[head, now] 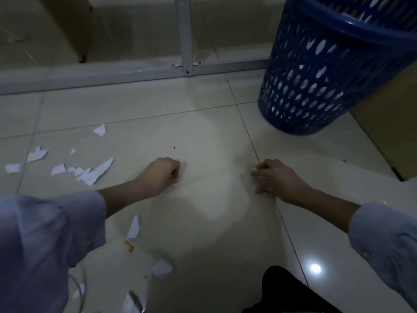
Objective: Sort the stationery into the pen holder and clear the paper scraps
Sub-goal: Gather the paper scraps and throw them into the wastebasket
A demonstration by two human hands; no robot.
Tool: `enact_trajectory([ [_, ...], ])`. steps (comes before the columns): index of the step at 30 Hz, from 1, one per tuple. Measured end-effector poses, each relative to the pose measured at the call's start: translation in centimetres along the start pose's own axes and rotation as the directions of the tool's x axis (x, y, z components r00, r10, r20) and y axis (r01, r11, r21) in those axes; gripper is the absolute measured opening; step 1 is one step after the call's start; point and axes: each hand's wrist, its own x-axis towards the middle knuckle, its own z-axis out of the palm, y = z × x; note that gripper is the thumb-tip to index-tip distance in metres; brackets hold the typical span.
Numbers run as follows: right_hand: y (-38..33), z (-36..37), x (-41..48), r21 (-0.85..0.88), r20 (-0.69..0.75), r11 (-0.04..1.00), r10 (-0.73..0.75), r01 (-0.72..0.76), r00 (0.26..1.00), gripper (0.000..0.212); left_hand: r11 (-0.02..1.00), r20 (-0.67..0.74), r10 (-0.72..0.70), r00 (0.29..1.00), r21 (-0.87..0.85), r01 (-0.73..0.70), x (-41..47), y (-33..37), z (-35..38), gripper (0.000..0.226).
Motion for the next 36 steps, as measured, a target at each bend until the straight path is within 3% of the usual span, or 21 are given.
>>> enact_trajectory([
  [5, -0.8, 0.5, -1.8, -0.041, -0.062, 0.993, -0.113, 0.11, 0.992, 0.028, 0.997, 0.028, -0.054, 0.998, -0.053, 0.055, -0.2, 0.2, -0.2, 0.018],
  [9, -1.1, 0.4, -2.0, -0.117, -0.063, 0.986, -0.122, 0.114, 0.991, 0.03, 0.994, 0.014, -0.1, 0.995, -0.042, 0.1, -0.6, -0.7, -0.9, 0.017],
  [15, -1.6, 0.6, -1.7, -0.252, -0.013, 0.958, -0.144, 0.136, 0.989, 0.033, 0.981, -0.121, -0.183, 0.976, -0.084, 0.174, -2.6, -3.6, -2.7, 0.016],
  [21, -2.4, 0.4, 0.0, -0.286, 0.003, 0.956, -0.068, 0.066, 0.998, 0.024, 0.933, -0.229, -0.346, 0.91, -0.185, 0.308, -5.8, -6.8, -4.3, 0.02],
  [25, -4.7, 0.3, 1.8, -0.171, -0.015, 0.984, -0.051, 0.048, 0.999, 0.016, 0.877, -0.248, -0.464, 0.851, -0.263, 0.401, -7.9, -8.4, -4.8, 0.027],
  [29, -9.9, 0.6, 3.9, 0.068, -0.013, 0.979, -0.19, 0.19, 0.982, 0.013, 0.802, -0.267, -0.586, 0.765, -0.325, 0.501, -9.9, -9.5, -4.2, 0.037],
  [32, -15.1, 1.2, 4.6, 0.226, 0.036, 0.903, -0.383, 0.366, 0.923, 0.007, 0.769, -0.239, -0.626, 0.743, -0.35, 0.535, -10.8, -10.2, -3.6, 0.04],
  [36, -21.1, 3.0, 5.0, 0.277, 0.168, 0.805, -0.578, 0.525, 0.798, 0.008, 0.767, -0.253, -0.632, 0.732, -0.338, 0.545, -10.8, -11.2, -4.3, 0.041],
])
